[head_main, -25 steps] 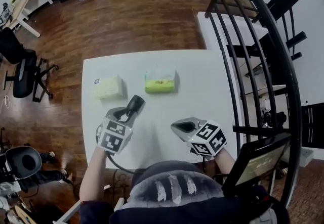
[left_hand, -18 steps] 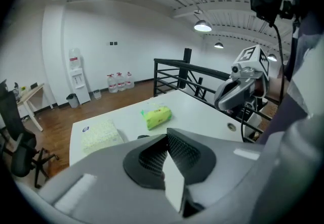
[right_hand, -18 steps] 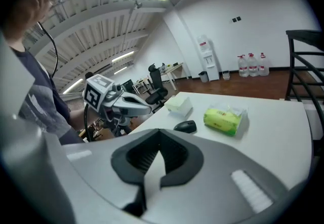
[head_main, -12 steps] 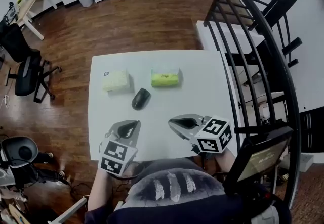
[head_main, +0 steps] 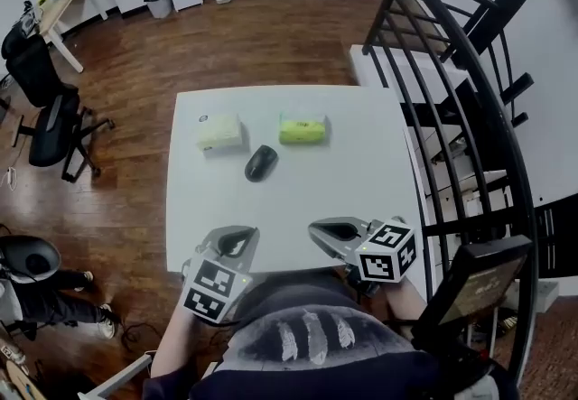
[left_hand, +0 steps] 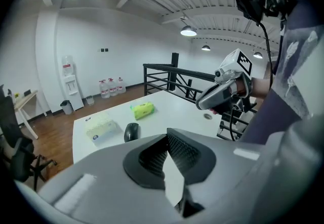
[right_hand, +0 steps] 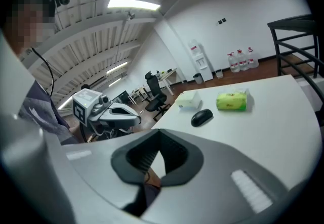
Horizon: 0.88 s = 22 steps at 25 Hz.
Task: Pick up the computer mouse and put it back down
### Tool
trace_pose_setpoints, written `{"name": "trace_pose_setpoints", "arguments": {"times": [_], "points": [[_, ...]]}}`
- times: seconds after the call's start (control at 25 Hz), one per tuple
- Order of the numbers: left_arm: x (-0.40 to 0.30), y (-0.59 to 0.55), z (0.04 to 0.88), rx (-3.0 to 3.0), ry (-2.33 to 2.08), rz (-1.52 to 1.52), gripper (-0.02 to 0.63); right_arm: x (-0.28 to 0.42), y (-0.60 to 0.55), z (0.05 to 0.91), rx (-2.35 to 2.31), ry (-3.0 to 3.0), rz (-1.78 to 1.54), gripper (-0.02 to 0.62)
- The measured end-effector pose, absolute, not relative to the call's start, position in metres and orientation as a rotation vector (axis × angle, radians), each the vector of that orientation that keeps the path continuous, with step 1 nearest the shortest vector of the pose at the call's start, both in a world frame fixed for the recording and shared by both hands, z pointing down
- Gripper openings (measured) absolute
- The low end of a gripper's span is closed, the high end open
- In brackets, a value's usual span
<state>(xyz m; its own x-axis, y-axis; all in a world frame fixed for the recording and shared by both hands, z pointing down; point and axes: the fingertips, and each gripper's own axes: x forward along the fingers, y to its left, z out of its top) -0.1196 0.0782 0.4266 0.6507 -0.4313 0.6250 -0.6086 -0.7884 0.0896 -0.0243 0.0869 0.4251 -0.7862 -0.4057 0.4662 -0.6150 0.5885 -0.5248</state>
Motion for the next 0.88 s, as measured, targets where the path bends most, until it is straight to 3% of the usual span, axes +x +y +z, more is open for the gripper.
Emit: {"name": "trace_pose_setpoints", "arguments": {"times": [0.88], "points": [[-0.045, 0.172, 0.445, 2.45, -0.903, 0.909, 0.015, 0.025, 0.146, 0.454, 0.66, -2.525, 1.153, 0.005]]}}
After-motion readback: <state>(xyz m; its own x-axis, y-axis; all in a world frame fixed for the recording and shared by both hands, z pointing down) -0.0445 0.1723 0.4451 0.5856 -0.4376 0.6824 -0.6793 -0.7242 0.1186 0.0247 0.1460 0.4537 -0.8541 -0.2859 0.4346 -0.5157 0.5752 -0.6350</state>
